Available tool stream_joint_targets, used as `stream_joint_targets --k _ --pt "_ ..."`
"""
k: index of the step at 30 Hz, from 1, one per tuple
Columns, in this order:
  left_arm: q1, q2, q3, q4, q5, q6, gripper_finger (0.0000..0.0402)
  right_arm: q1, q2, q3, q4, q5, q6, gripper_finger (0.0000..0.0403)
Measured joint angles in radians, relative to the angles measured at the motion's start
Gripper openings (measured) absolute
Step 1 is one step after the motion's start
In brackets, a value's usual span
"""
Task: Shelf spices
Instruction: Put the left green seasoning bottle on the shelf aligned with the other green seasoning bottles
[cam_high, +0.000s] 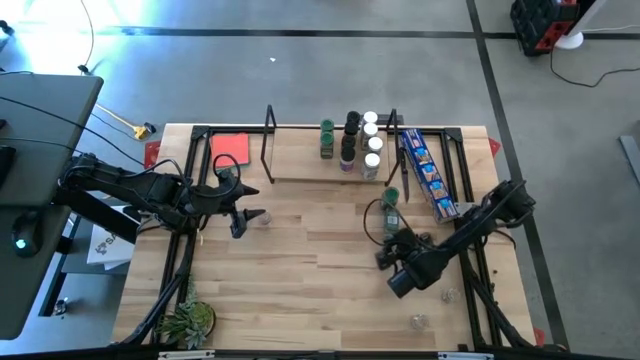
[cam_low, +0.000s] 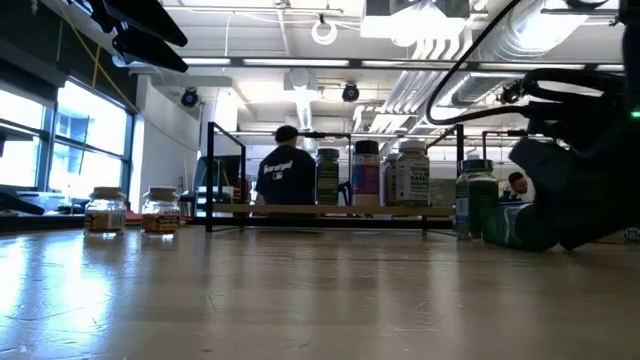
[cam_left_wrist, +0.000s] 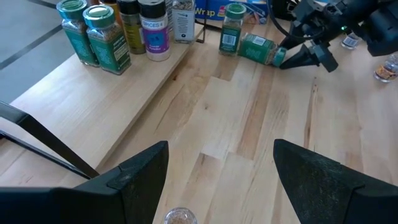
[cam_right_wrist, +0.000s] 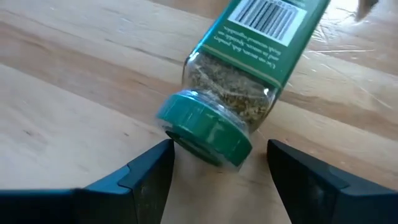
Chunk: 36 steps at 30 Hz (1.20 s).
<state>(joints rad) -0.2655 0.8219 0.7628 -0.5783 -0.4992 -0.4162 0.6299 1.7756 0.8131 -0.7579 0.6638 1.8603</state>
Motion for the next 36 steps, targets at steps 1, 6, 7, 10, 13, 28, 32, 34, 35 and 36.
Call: stream_joint_targets --k 1,6,7,10,13,28,32,34,35,36 --pt "0.0 0.0 0.0 0.0 0.0 0.0 0.0286 -0.003 0.0 0.002 0.004 0.001 -0.001 0.0252" --pt "0.0 0.0 0.0 0.0 0.0 0.0 0.0286 -0.003 0.0 0.025 0.004 -0.005 0.076 0.0252" --pt "0.0 0.0 0.0 0.0 0.0 0.0 0.0286 -0.003 0.0 0.028 0.005 -0.009 0.11 0.0252" --pt "0.0 0.0 0.0 0.0 0.0 0.0 0.0286 -0.003 0.0 0.035 0.028 -0.006 0.178 0.0252" --pt "0.0 0.0 0.0 0.0 0.0 0.0 0.0286 -0.005 0.002 0.037 0.089 0.028 0.177 0.0252" --pt "0.0 0.0 0.0 0.0 -0.002 0.0 0.0286 -0.047 0.056 0.075 -0.153 0.012 0.219 0.0252" --pt "0.0 0.0 0.0 0.0 -0.002 0.0 0.0286 0.009 0.045 0.169 -0.511 -0.098 0.325 0.0252" --pt "0.0 0.0 0.0 0.0 -0.002 0.0 0.0286 0.048 0.046 0.213 -0.667 -0.142 0.329 0.0252" --pt "0.0 0.0 0.0 0.0 -0.002 0.0 0.0286 0.071 0.044 0.241 -0.701 -0.14 0.313 0.0252" --pt "0.0 0.0 0.0 0.0 -0.002 0.0 0.0286 0.09 0.038 0.264 -0.722 -0.138 0.289 0.0252"
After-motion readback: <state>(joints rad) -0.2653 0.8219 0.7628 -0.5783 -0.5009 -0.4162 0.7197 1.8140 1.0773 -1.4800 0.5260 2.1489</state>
